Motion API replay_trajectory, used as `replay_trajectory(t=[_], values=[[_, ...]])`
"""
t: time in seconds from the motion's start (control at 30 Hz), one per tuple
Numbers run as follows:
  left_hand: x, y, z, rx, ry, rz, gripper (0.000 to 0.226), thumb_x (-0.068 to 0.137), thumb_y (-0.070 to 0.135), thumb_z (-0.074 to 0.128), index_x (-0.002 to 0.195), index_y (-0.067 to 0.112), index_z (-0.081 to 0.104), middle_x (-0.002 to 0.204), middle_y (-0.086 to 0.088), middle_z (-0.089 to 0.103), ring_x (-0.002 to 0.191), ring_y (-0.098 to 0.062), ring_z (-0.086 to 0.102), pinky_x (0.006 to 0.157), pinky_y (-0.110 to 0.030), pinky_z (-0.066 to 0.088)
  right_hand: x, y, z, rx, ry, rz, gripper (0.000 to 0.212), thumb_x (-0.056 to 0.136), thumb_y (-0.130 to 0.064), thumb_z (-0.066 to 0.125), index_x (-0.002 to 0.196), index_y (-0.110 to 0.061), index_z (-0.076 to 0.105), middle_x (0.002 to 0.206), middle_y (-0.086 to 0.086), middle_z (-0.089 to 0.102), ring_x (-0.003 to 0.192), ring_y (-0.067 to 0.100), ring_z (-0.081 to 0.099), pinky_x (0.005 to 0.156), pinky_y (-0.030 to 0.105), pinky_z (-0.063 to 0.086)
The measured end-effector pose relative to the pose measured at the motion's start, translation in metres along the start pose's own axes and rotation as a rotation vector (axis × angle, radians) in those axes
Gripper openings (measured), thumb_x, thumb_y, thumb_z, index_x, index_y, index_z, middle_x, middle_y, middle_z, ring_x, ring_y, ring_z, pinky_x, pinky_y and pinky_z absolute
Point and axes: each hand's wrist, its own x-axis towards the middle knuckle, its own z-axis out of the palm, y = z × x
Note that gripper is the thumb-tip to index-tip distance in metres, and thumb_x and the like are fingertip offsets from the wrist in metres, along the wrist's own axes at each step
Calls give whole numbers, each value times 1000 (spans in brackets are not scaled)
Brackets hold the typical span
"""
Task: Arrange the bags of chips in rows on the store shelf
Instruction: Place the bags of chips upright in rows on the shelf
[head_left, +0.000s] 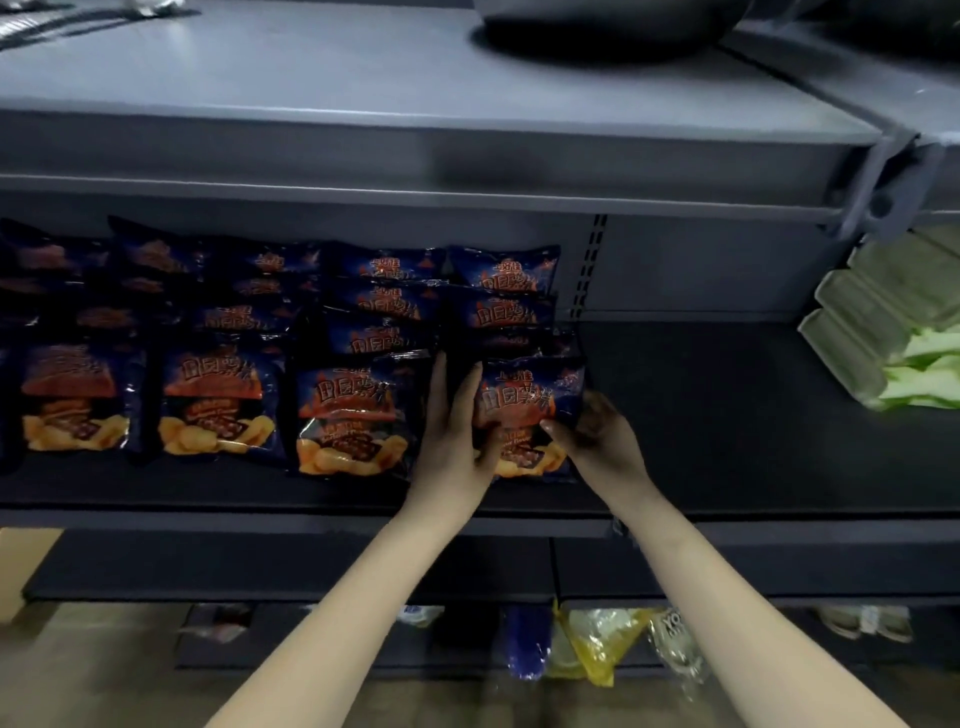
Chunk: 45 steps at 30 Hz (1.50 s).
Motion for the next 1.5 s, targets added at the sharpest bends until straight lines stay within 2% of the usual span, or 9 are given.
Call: replay_trajectory(t=[0.1, 0.2, 0.27, 0.43, 0.53, 0.8, 1.03, 1.3, 1.5], values=[[-12, -10, 13, 70, -19, 71, 72, 94, 8, 47, 149, 21, 3, 154, 1, -24, 144, -13, -13, 112, -21, 18, -6, 3, 12, -45, 48, -8, 30, 85, -25, 68, 111, -26, 53, 104, -11, 64, 99, 5, 60, 86, 23, 47], [-13, -18, 22, 133, -59, 48, 71, 96, 7, 38, 145, 23, -11, 151, 5, -30, 140, -10, -26, 114, -26, -6, -12, 7, 23, -69, 101, -2, 28, 88, -26, 63, 114, -28, 54, 100, -14, 60, 91, 1, 56, 73, 10, 42], [-13, -23, 27, 142, -82, 30, 71, 97, 7, 36, 143, 24, -15, 150, 7, -32, 138, -8, -30, 112, -25, -10, -13, 10, 31, -68, 156, 3, 30, 90, -24, 61, 119, -26, 55, 102, -13, 59, 95, 5, 56, 75, 13, 43], [-13, -30, 33, 121, -74, 8, 74, 96, 5, 36, 140, 27, -19, 147, 11, -35, 137, -5, -31, 110, -19, -10, -14, 21, 42, -108, 240, -14, 36, 88, -25, 62, 123, -20, 55, 115, 1, 62, 109, 17, 57, 94, 39, 47], [-13, -32, 35, 120, -56, 24, 72, 96, 6, 36, 142, 25, -16, 149, 9, -33, 139, -6, -27, 108, -14, -10, -13, 23, 43, -103, 255, -20, 35, 88, -26, 62, 123, -21, 56, 115, 1, 62, 108, 18, 58, 93, 40, 48], [-12, -36, 38, 129, -35, 29, 73, 93, 4, 36, 144, 22, -13, 151, 6, -30, 138, -6, -28, 117, -32, 9, -18, 20, 49, -110, 287, -11, 37, 89, -26, 60, 124, -15, 55, 117, 5, 61, 110, 19, 57, 94, 38, 47], [-14, -24, 24, 169, 52, 163, 65, 89, 5, 41, 147, 8, 12, 156, -15, 2, 144, -25, -2, 116, -44, 15, -23, 13, 49, -75, 346, -2, 50, 85, -21, 66, 131, -19, 47, 126, 0, 58, 117, 17, 54, 98, 40, 46], [-28, -50, -28, 242, 193, 111, 56, 86, 15, 33, 142, 12, 29, 153, -15, 23, 143, -26, 9, 113, -51, 11, -32, 2, 67, 56, 419, -28, 51, 83, -6, 61, 127, -21, 42, 124, 4, 54, 116, 21, 53, 97, 40, 45], [-54, -82, -77, 310, 242, -45, 61, 82, 4, 50, 142, 11, 37, 154, -10, 24, 144, -27, 12, 116, -50, 11, -37, -26, 68, 129, 603, -248, 41, 85, 9, 51, 114, -20, 45, 115, 5, 51, 106, 11, 54, 91, 7, 37]])
